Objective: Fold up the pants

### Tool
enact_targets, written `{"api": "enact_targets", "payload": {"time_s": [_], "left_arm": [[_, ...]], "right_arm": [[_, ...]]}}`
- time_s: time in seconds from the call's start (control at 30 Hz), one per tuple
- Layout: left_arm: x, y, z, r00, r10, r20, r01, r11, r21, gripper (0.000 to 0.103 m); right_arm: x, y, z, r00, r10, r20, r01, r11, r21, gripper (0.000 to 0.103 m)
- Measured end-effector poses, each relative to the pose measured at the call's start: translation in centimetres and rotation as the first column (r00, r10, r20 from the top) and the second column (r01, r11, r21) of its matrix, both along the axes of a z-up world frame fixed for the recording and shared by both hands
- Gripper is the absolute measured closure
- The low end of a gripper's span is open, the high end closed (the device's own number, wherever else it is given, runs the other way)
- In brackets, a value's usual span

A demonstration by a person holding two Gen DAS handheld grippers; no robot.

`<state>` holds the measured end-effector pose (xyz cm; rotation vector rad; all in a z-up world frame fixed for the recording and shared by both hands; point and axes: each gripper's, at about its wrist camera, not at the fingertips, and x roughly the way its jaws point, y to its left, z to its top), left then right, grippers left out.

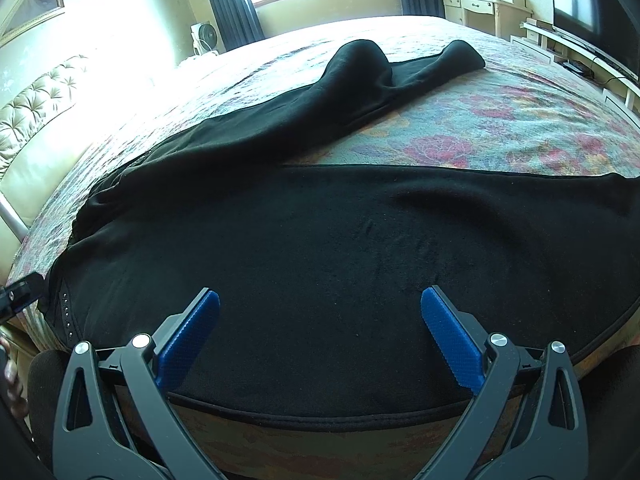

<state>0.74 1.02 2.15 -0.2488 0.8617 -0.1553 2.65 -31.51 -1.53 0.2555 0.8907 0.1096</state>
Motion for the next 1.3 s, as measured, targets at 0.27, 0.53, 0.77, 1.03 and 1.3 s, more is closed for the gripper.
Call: {"api": "enact_targets", "payload": {"time_s": [0.27,0.53,0.77,1.03,1.3], "left_arm": [[7.2,10.2,3.7,0.997,0.014,0.078,-0.008,0.997,-0.077,0.006],[17.9,22.1,-1.7,0.992,0.070,-0.105,-0.102,0.934,-0.343,0.006],[22.7,24.0,-5.6,0.984,-0.028,-0.178,-0.067,0.860,-0.505,0.006],[25.1,21.8,-5.5,0.984,-0.109,-0.144,0.026,0.872,-0.488,0.006],[25.9,22.4,-6.7,0.975,-0.076,-0.208,-0.007,0.928,-0.372,0.067]], "right_arm": [[1.4,2.6,1.3,0.997,0.075,0.008,-0.075,0.996,0.043,0.002],[3.1,4.5,1.9,0.992,0.130,-0.004,-0.130,0.990,0.053,0.002],[4.6,5.0,1.1,0.990,0.137,-0.039,-0.135,0.988,0.070,0.002],[6.2,5.6,0.8,0.977,0.207,-0.049,-0.200,0.972,0.126,0.002],[14.8,4.6,5.0,0.894,0.444,0.052,-0.447,0.881,0.159,0.002]]}}
